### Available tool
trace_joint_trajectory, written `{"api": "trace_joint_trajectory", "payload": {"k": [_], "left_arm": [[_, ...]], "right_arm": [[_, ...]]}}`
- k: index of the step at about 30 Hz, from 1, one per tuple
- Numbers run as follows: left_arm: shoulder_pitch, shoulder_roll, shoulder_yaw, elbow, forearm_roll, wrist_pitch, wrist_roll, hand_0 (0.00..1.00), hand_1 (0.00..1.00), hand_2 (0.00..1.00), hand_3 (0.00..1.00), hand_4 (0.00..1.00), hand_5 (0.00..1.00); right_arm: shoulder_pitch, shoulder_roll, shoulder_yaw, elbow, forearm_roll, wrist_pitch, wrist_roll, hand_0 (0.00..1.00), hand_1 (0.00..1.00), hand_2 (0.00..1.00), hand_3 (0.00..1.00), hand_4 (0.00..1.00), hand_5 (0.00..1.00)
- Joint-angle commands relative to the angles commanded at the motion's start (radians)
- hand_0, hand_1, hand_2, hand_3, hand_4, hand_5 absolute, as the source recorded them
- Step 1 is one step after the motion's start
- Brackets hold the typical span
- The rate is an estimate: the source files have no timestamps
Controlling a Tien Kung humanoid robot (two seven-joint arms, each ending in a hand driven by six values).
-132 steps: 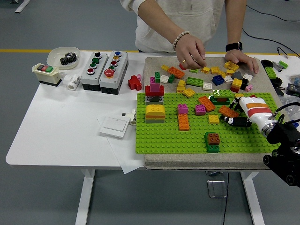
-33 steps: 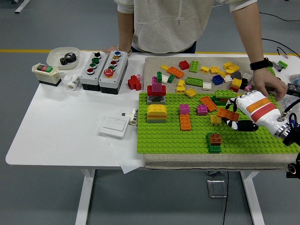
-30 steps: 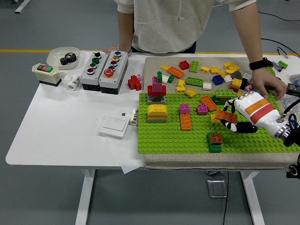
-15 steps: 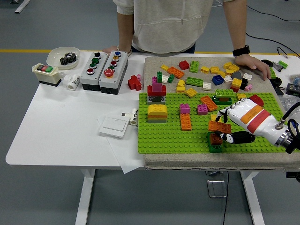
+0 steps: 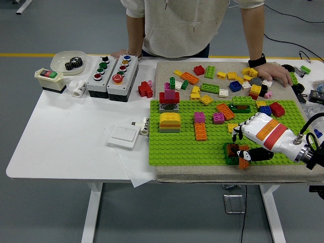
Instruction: Pick up the brick,pile it on top of brick,press brick,pick up the brick,pile it on top of brick,press brick
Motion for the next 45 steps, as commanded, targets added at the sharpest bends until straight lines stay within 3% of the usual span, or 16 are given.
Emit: {"api": "trace_joint_trajectory", "payload": {"k": [9,20,21,26,27,32,33,45], "left_arm": [[0.003,0.0,-0.009,0.001,0.018,0.0,0.008,0.776,0.752,0.752,0.595,0.656,0.672],[0.011,0.0,-0.018,0.003,0.034,-0.001,0.011,0.776,0.752,0.752,0.595,0.655,0.672],[0.013,0.0,-0.019,0.003,0.035,-0.001,0.012,0.775,0.752,0.752,0.595,0.655,0.672],[0.016,0.0,-0.023,0.004,0.043,-0.001,0.014,0.775,0.752,0.752,0.595,0.655,0.672],[0.017,0.001,-0.023,0.004,0.043,-0.001,0.014,0.775,0.752,0.752,0.595,0.655,0.672],[0.018,0.001,-0.023,0.005,0.042,-0.001,0.012,0.775,0.752,0.752,0.595,0.655,0.672],[0.018,0.001,-0.022,0.005,0.04,-0.002,0.012,0.774,0.752,0.752,0.595,0.655,0.672],[0.018,0.0,-0.015,0.006,0.028,-0.002,0.007,0.773,0.752,0.75,0.595,0.655,0.671]], "right_arm": [[-0.014,0.009,0.027,-0.012,0.006,-0.016,0.004,0.175,0.333,0.434,0.507,0.698,0.474],[-0.062,-0.024,0.126,0.039,0.044,-0.01,-0.006,0.184,0.338,0.436,0.508,0.706,0.476],[-0.069,-0.029,0.137,0.043,0.049,-0.006,-0.006,0.241,0.371,0.453,0.513,0.721,0.467],[-0.105,-0.048,0.183,0.061,0.064,0.022,-0.009,0.241,0.371,0.453,0.513,0.721,0.467],[-0.115,-0.053,0.195,0.065,0.066,0.027,-0.011,0.332,0.427,0.485,0.524,0.744,0.465],[-0.187,-0.071,0.298,0.078,0.067,0.05,-0.023,0.332,0.427,0.485,0.524,0.744,0.465],[-0.199,-0.073,0.32,0.077,0.067,0.052,-0.025,0.451,0.497,0.546,0.535,0.761,0.475],[-0.314,-0.064,0.512,0.054,0.05,0.054,-0.038,0.501,0.525,0.572,0.534,0.76,0.481]]}}
